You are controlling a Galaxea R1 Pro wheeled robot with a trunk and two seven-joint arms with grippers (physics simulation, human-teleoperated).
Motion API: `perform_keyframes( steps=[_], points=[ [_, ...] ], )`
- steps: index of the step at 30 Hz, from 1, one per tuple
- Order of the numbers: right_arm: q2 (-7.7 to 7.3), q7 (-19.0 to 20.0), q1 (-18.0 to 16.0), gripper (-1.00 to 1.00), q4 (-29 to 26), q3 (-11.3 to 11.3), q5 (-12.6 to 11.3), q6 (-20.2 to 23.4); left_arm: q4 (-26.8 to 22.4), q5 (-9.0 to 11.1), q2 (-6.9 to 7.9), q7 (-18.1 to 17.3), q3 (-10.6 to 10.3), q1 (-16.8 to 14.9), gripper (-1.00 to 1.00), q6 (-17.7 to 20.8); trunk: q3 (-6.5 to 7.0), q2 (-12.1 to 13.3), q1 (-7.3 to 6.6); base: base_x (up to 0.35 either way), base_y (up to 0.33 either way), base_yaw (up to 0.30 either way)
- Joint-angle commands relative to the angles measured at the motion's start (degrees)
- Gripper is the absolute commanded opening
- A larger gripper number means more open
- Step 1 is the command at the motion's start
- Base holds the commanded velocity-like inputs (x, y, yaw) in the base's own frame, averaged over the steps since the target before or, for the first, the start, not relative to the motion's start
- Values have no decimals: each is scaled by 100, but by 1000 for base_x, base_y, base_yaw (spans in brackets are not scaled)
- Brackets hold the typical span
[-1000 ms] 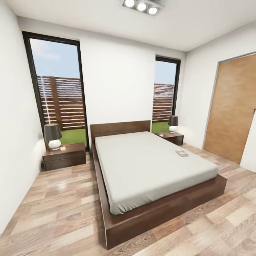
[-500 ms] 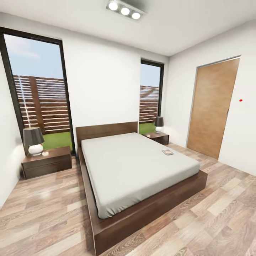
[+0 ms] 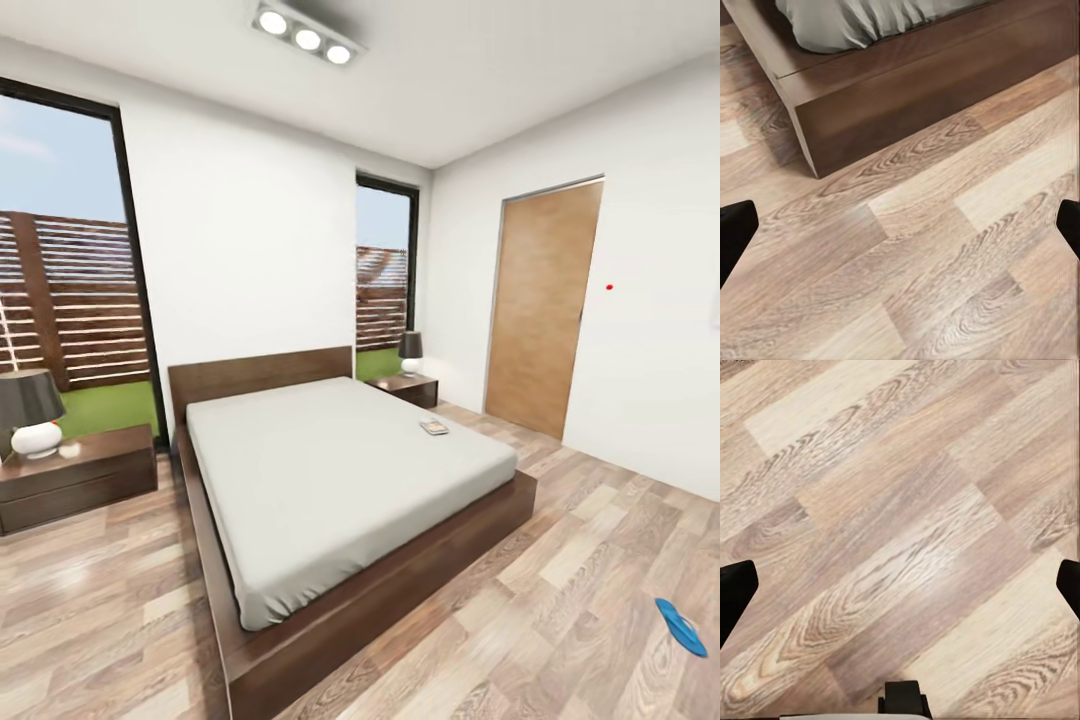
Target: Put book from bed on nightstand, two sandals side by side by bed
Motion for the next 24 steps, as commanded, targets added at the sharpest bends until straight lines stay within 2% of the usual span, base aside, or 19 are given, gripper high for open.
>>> perform_keyframes(
  steps=[1,24],
  points=[
    [2,-4,0,100,-5,-10,-1,-12,3,24,-1,-5,0,-3,100,-18,0,-3,0,0,0,-251],
    [2,-4,0,100,-1,-10,-1,-12,3,24,-1,-5,0,-3,100,-16,126,-3,0,0,0,-251]
  ],
)
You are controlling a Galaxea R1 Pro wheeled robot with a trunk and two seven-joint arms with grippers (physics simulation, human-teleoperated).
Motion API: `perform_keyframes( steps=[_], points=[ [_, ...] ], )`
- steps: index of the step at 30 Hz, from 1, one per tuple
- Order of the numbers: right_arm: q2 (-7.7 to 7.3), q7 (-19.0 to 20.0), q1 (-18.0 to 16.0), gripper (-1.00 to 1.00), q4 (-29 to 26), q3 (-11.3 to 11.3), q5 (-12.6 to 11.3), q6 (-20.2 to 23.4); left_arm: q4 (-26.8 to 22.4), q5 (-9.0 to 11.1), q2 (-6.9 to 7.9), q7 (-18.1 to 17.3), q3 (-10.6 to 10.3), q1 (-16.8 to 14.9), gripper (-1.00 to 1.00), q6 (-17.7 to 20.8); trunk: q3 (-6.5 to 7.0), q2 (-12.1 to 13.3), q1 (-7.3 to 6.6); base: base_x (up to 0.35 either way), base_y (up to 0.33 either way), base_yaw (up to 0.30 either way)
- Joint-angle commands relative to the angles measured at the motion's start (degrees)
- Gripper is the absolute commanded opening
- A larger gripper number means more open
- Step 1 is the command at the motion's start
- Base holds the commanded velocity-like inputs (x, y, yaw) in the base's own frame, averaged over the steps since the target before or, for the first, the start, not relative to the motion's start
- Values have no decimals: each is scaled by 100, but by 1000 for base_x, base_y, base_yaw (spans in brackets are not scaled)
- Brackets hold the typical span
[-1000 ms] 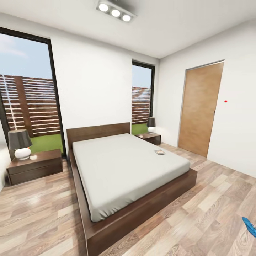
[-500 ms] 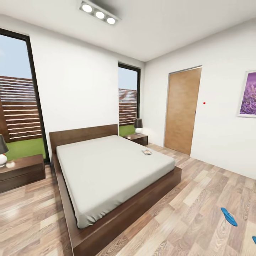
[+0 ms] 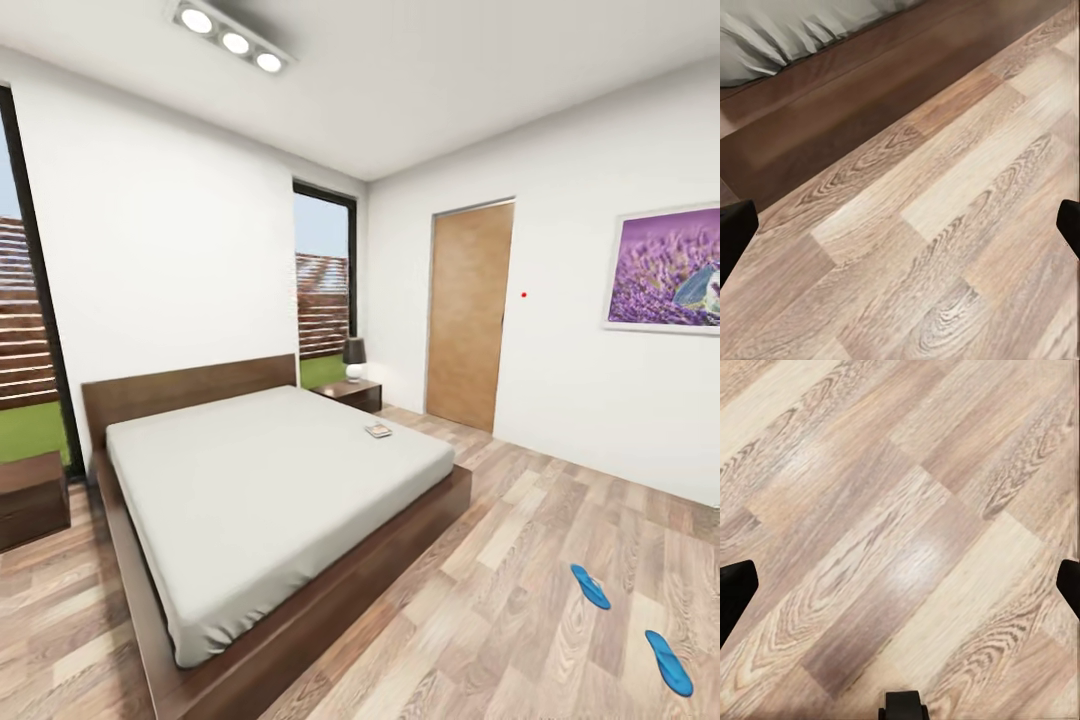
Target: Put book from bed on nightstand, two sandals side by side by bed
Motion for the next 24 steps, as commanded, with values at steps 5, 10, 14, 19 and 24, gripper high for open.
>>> perform_keyframes(
  steps=[5,10,14,19,24],
  points=[
    [2,-4,0,100,-4,-10,-2,-12,3,24,-1,-5,0,-4,100,-18,21,-3,0,0,0,-251],
    [2,-4,0,100,-4,-10,-2,-12,3,24,-1,-5,0,-3,100,-16,49,-3,0,0,0,-251],
    [-4,-4,0,100,-9,-10,-1,-12,3,24,-1,-5,0,-3,100,-18,71,-3,0,0,0,-251],
    [-6,-4,0,100,-10,-10,-1,-12,3,24,-1,-5,0,-3,100,-23,98,-3,0,0,0,-251],
    [-4,-4,0,100,-12,-10,-2,-12,3,24,-1,-5,0,-2,100,-24,126,-3,0,0,0,-251]
  ],
)
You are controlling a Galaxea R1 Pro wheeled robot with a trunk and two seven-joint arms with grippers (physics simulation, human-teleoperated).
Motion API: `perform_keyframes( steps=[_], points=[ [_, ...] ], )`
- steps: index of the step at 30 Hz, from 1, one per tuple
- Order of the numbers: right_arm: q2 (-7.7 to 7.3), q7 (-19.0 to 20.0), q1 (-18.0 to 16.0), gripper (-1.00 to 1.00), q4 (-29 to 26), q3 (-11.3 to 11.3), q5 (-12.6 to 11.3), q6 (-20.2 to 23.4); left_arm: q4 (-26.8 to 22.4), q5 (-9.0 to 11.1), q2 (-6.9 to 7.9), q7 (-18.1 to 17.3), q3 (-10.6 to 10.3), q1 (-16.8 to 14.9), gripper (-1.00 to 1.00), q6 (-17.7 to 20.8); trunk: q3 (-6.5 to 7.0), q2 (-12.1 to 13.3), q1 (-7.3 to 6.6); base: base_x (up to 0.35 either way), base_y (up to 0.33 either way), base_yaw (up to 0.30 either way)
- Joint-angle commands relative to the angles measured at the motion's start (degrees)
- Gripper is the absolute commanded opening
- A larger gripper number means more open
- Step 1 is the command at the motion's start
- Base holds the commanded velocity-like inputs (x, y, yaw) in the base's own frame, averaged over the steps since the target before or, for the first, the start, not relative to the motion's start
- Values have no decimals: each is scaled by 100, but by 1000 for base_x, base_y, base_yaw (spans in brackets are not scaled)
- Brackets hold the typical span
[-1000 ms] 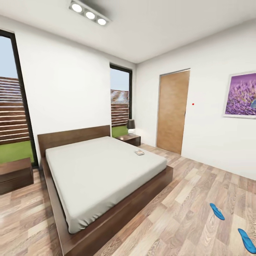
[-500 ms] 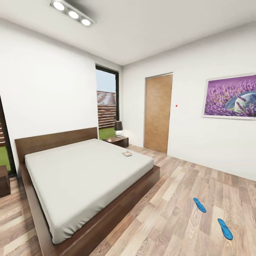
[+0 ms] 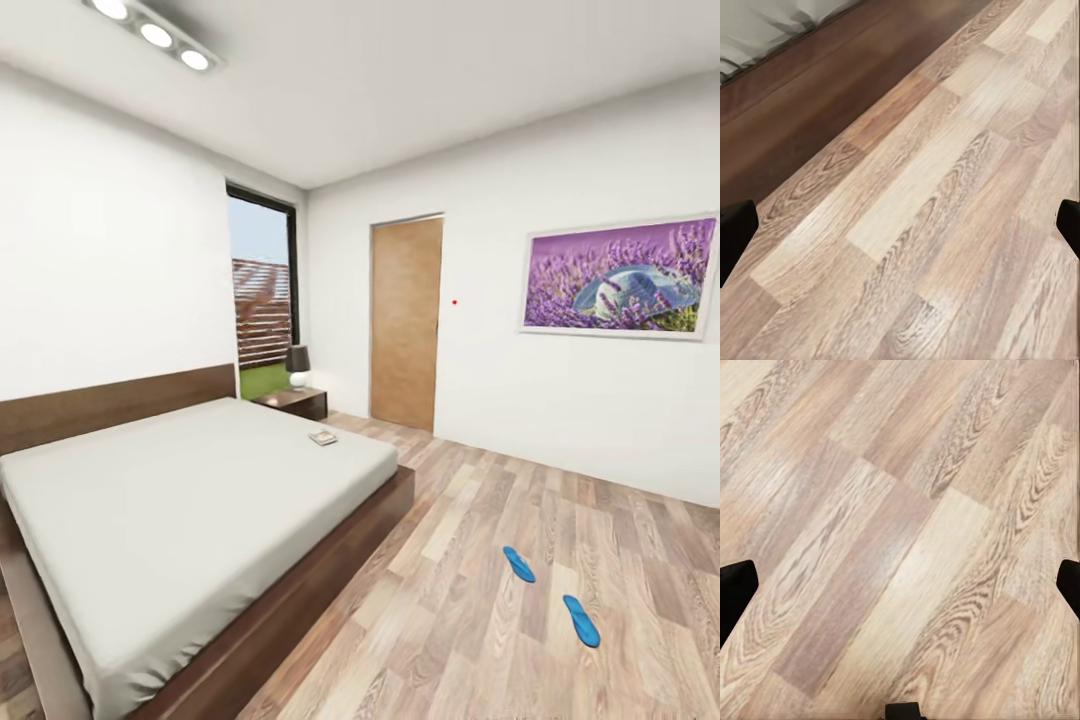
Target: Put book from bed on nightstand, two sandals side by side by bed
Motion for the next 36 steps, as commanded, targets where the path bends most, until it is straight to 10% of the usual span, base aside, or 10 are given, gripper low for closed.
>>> perform_keyframes(
  steps=[1,36],
  points=[
    [3,-4,0,100,-4,-10,-1,-12,3,24,-1,-5,0,-3,100,-17,-1,-3,0,0,0,-251],
    [-1,-12,0,100,-4,-10,-2,-12,3,24,-1,-5,0,-6,100,-18,193,-3,0,0,0,-251]
  ],
)
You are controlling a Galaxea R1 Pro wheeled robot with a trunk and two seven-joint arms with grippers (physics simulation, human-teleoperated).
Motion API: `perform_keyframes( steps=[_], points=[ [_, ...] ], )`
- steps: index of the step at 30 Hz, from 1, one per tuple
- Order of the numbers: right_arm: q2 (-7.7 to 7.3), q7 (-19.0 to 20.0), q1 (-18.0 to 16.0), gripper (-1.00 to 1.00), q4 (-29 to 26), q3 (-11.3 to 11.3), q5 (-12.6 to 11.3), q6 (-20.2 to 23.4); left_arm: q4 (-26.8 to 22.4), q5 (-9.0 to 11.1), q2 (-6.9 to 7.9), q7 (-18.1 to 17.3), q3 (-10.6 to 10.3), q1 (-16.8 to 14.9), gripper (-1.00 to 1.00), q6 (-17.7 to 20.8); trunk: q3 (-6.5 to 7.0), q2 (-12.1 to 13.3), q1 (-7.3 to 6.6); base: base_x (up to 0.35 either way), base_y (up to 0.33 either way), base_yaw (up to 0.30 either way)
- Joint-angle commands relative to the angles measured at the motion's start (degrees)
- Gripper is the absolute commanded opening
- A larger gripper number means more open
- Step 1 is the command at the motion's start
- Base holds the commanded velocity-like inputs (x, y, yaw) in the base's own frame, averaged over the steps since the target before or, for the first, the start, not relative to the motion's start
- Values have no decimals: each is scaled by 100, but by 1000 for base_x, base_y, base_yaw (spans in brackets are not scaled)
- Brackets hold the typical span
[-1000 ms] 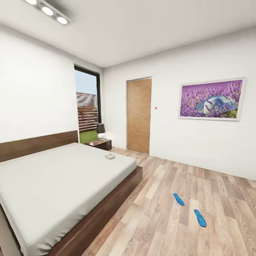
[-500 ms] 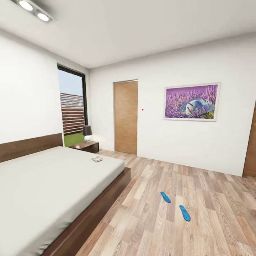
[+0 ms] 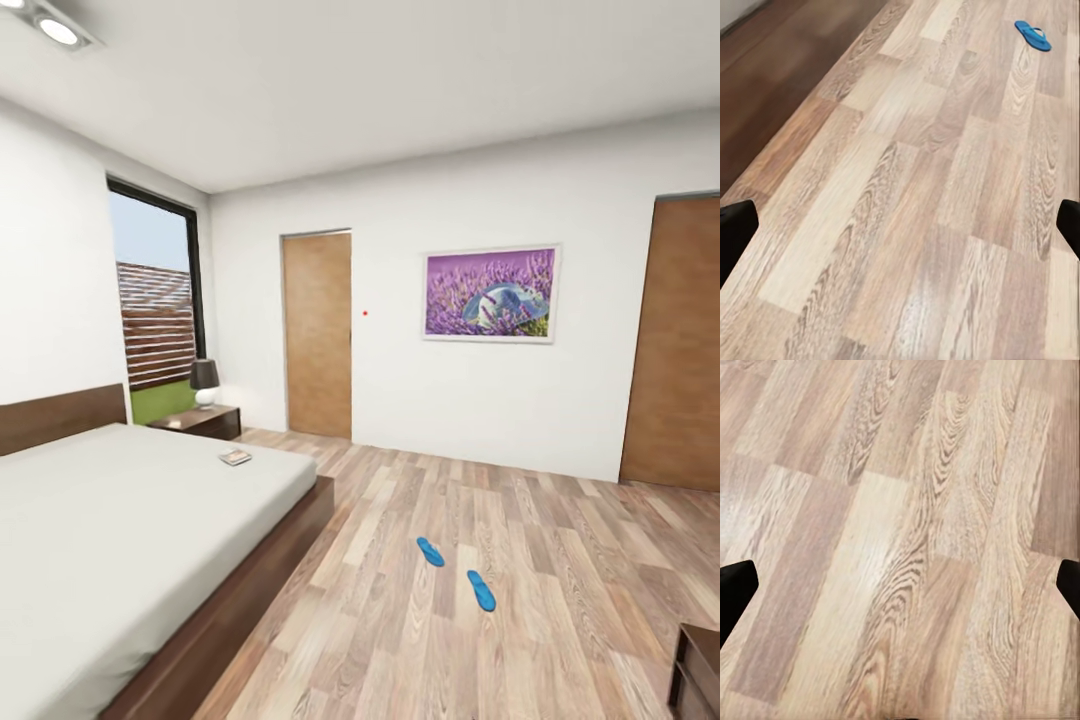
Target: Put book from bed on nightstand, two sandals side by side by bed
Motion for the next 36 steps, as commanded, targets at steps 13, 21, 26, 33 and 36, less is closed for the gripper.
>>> perform_keyframes(
  steps=[13,21,26,33,36],
  points=[
    [2,-4,0,100,-12,-10,0,-12,3,24,-1,-5,0,-1,100,-16,66,-4,0,0,0,-251],
    [2,-4,0,100,-12,-10,0,-12,3,24,-1,-5,0,-1,100,-16,110,-4,0,0,0,-251],
    [2,-4,0,100,-12,-11,0,-12,3,24,-1,-5,0,-1,100,-16,138,-4,0,0,0,-251],
    [2,-4,0,100,-12,-10,0,-12,3,24,-1,-5,0,-2,100,-16,177,-4,0,0,0,-251],
    [2,-4,0,100,-12,-10,0,-12,3,24,-1,-5,0,-3,100,-16,194,-4,0,0,0,-251]
  ],
)
